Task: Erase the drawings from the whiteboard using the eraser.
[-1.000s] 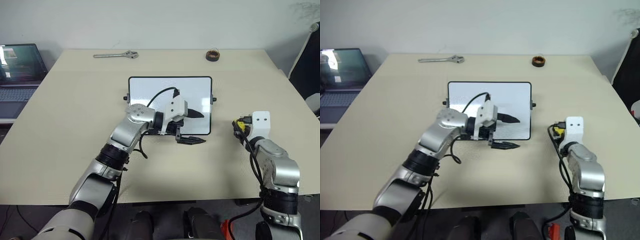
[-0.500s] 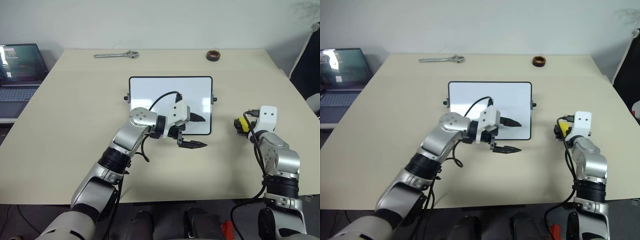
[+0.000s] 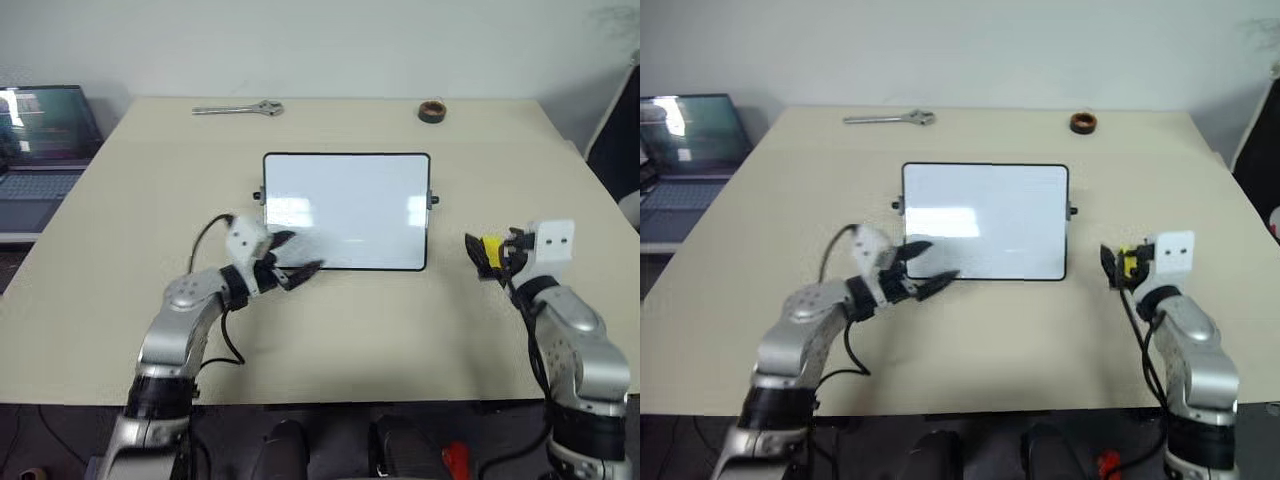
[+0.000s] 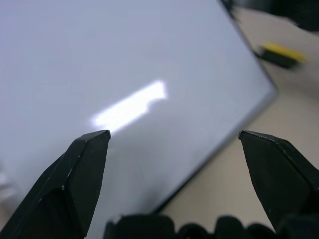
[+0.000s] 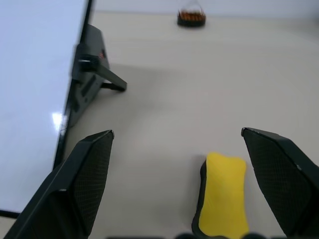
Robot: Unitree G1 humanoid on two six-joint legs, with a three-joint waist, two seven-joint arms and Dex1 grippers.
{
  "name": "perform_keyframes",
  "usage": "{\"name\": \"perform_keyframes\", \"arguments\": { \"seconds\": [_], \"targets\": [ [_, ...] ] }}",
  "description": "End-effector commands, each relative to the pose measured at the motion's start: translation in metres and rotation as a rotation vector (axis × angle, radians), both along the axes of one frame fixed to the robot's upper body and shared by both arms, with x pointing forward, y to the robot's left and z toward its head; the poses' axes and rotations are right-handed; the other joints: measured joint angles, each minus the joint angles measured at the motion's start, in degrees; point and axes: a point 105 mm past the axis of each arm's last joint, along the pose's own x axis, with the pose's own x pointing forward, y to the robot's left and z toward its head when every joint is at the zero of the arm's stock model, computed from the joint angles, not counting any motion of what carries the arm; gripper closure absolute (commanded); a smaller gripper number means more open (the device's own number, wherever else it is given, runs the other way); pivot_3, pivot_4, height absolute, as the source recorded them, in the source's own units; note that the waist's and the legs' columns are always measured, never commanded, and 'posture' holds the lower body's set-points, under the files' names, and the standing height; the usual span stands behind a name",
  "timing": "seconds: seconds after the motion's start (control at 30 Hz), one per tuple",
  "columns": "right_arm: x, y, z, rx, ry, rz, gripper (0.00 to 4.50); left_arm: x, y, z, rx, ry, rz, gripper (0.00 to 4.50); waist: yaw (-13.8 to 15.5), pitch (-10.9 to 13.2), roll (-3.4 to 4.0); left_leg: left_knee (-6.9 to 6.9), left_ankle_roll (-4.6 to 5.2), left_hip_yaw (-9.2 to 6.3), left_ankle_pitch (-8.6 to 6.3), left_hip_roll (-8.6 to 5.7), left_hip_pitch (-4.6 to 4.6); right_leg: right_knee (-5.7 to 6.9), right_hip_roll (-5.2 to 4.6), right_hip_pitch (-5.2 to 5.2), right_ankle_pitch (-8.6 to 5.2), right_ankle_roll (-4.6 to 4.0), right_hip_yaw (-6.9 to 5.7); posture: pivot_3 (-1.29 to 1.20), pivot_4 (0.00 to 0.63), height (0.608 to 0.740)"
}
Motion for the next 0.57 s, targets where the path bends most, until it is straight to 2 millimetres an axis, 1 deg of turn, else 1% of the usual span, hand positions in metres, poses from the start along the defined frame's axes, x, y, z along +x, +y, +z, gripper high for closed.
{"name": "perform_keyframes", "arguments": {
  "seconds": [0.03, 0.07, 0.13, 0.17, 0.23, 0.27, 0.33, 0.4, 0.5, 0.57],
  "targets": [
    [-0.018, 0.008, 0.008, 0.067, -0.101, 0.041, 0.01, -0.018, 0.032, 0.014, -0.027, -0.099, 0.255, 0.0, 0.2, 0.0, -0.04, -0.01, -0.01, 0.02, -0.01, 0.0, 0.05, -0.02, -0.03, 0.05, 0.0, 0.01, 0.03, 0.0, 0.15, 0.74],
    [-0.021, 0.007, 0.003, 0.104, -0.1, 0.036, 0.01, -0.021, 0.034, 0.01, -0.02, -0.098, 0.29, 0.0, 0.3, 0.0, -0.04, -0.01, -0.01, 0.02, -0.01, 0.01, 0.08, -0.02, -0.05, 0.09, 0.0, 0.01, 0.02, 0.0, 0.15, 0.74],
    [-0.027, 0.002, -0.013, 0.109, -0.083, 0.016, 0.01, -0.027, 0.038, -0.001, 0.012, -0.094, 0.353, 0.0, 0.5, 0.0, -0.04, 0.0, -0.02, 0.03, 0.0, -0.01, 0.12, 0.04, -0.04, 0.09, 0.01, 0.01, 0.03, 0.0, 0.15, 0.74],
    [-0.029, 0.001, -0.018, 0.105, -0.08, 0.016, 0.01, -0.029, 0.038, -0.005, 0.023, -0.094, 0.363, 0.0, 0.6, 0.0, -0.06, 0.01, -0.02, 0.01, 0.01, -0.03, 0.17, 0.05, -0.02, 0.15, 0.01, 0.01, 0.0, 0.0, 0.15, 0.74],
    [-0.042, -0.002, -0.035, 0.086, -0.042, 0.001, 0.01, -0.033, 0.046, -0.015, 0.047, -0.086, 0.448, 0.0, 0.6, -0.1, -0.07, 0.01, -0.02, -0.03, 0.01, -0.04, 0.19, 0.04, 0.03, 0.18, 0.01, 0.01, -0.04, 0.0, 0.15, 0.74],
    [-0.049, -0.005, -0.038, 0.084, -0.032, -0.013, 0.01, -0.035, 0.05, -0.02, 0.044, -0.078, 0.489, 0.0, 0.7, -0.1, -0.07, 0.01, -0.03, -0.03, 0.01, -0.05, 0.21, 0.04, 0.03, 0.2, 0.0, 0.01, -0.04, 0.0, 0.15, 0.74],
    [-0.057, -0.005, -0.04, 0.097, -0.02, -0.021, 0.01, -0.04, 0.059, -0.029, 0.028, -0.05, 0.569, 0.0, 0.5, -0.1, -0.07, -0.01, -0.03, 0.0, 0.01, -0.03, 0.2, 0.02, 0.02, 0.2, 0.0, 0.01, -0.01, 0.0, 0.15, 0.74],
    [-0.06, -0.004, -0.04, 0.082, -0.013, -0.016, 0.01, -0.045, 0.062, -0.036, 0.014, -0.024, 0.612, 0.0, 0.2, -0.1, -0.04, -0.01, -0.03, 0.06, 0.01, -0.02, 0.22, 0.04, 0.02, 0.18, 0.0, 0.02, 0.04, 0.0, 0.15, 0.74],
    [-0.057, -0.012, -0.037, 0.054, -0.012, -0.04, 0.01, -0.049, 0.056, -0.043, 0.01, -0.008, 0.603, 0.0, -0.1, -0.1, -0.07, -0.01, -0.03, 0.17, 0.01, -0.02, 0.3, 0.03, 0.07, 0.18, -0.05, 0.11, 0.13, 0.0, 0.15, 0.74],
    [-0.053, -0.014, -0.035, 0.047, -0.009, -0.036, 0.01, -0.047, 0.056, -0.048, 0.005, -0.002, 0.607, 0.0, 0.0, -0.1, -0.07, -0.01, -0.03, 0.15, 0.01, -0.08, 0.33, 0.03, 0.15, 0.2, -0.06, 0.13, 0.11, 0.0, 0.15, 0.74]
  ]
}}
